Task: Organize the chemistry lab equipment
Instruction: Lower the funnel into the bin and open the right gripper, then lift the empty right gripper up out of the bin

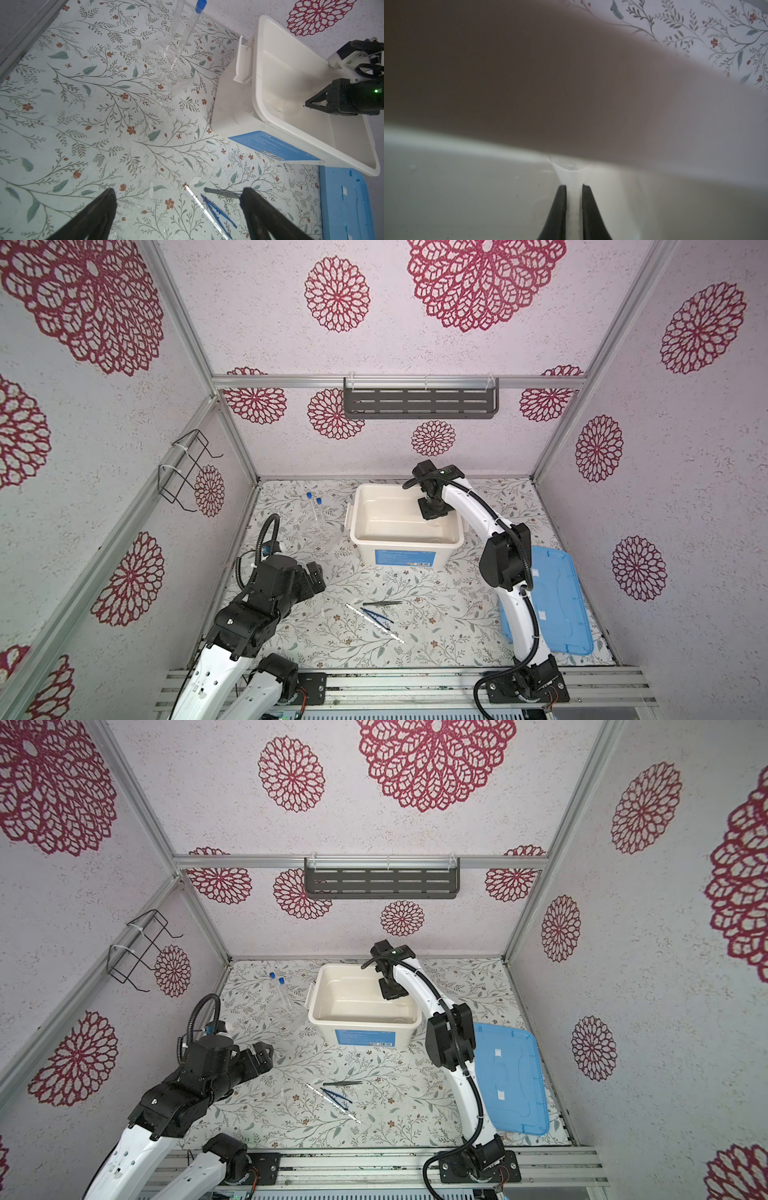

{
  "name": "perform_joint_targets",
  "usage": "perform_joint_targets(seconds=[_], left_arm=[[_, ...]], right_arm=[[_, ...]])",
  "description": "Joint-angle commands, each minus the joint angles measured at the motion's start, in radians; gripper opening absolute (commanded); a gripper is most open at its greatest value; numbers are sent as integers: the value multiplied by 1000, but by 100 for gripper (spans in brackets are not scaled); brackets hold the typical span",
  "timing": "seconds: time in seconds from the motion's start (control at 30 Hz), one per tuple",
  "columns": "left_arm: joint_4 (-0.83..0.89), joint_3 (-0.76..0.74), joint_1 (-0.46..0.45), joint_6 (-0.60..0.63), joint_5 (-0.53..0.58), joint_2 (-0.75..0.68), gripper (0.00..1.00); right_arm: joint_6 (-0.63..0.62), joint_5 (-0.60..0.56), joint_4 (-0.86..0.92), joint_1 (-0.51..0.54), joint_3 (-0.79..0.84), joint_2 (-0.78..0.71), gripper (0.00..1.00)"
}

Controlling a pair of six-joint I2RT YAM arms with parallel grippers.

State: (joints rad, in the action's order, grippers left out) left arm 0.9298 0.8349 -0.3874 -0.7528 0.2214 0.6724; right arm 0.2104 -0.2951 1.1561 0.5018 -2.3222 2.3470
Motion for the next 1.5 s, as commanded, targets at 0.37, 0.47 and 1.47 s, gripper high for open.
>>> perform_joint_targets(seconds=[0.37,0.47,1.47], left_arm=[[34,30,1,-5,39,-26,97],[33,31,2,-5,38,-26,97],[6,10,3,-5,22,-18,97]], right_arm=[[-13,101,-60,-16,33,-20,14],[-12,117,-67,-16,35,-30,15],[13,44,-141,-27,116,-84,36]])
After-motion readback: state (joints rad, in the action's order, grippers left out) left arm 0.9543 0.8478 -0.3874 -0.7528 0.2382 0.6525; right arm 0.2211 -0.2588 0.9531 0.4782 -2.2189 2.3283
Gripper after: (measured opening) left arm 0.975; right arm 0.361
